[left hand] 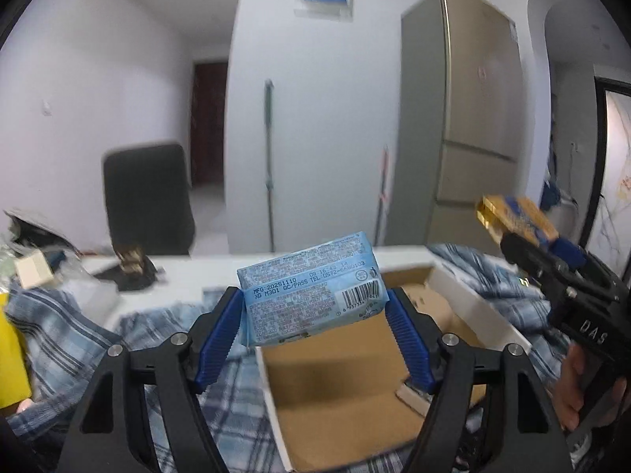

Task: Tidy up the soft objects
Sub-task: 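Carry the wet-wipe pack and gold box over the box, then lower the gold-and-blue box into the box and open the right gripper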

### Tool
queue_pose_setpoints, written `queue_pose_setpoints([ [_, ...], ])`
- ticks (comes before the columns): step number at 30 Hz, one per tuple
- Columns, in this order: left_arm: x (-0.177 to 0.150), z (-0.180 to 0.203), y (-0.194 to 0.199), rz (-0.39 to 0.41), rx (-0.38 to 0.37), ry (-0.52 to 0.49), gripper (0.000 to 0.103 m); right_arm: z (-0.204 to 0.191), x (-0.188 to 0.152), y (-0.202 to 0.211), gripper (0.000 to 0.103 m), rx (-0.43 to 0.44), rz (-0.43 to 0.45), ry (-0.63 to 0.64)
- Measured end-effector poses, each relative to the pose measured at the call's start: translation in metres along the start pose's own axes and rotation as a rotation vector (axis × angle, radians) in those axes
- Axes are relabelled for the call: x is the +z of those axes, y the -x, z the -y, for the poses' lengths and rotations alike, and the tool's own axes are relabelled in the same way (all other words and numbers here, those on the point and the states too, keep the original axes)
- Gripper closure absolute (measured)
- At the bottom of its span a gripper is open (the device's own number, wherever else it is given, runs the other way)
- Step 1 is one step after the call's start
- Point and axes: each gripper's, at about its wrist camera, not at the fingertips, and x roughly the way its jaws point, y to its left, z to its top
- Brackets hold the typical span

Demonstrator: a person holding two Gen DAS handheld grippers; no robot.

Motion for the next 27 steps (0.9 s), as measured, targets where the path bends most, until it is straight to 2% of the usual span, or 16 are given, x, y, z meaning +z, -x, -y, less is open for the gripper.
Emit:
queue_pose_setpoints([
  [3, 0.0, 0.005, -0.006, -0.039, -0.018, -0.017, 0.028, 0.001, 0.0, 0.001, 0.016, 0.001, 0.0, -0.003],
  [10, -0.008, 0.014, -0.005, -0.03, -0.004, -0.069, 0.026, -0.002, 0.0, 0.002, 0.016, -0.01, -0.004, 0.008],
  [14, -0.008, 0.012, -0.006, -0.035, -0.016, -0.066, 0.017, -0.002, 0.001, 0.002, 0.016, -0.006, -0.009, 0.005],
  [19, -0.007, 0.011, 0.0, 0.001, 0.002, -0.07, 0.015, -0.001, 0.002, 0.003, 0.016, -0.002, -0.01, 0.0],
  [21, -0.007, 0.009, 0.004, 0.029, 0.004, -0.056, 0.008, -0.001, 0.003, 0.002, 0.016, 0.014, -0.017, -0.006],
  [23, -0.006, 0.009, 0.011, 0.081, 0.019, -0.051, 0.0, 0.001, 0.002, -0.002, 0.016, 0.041, -0.047, -0.016],
  [25, -0.006, 0.009, 0.018, 0.127, 0.043, -0.056, 0.0, 0.003, 0.002, -0.009, 0.016, 0.082, -0.104, -0.031],
  [27, -0.005, 0.01, 0.02, 0.124, 0.034, -0.063, 0.0, 0.005, 0.001, -0.019, 0.016, 0.108, -0.173, -0.05],
])
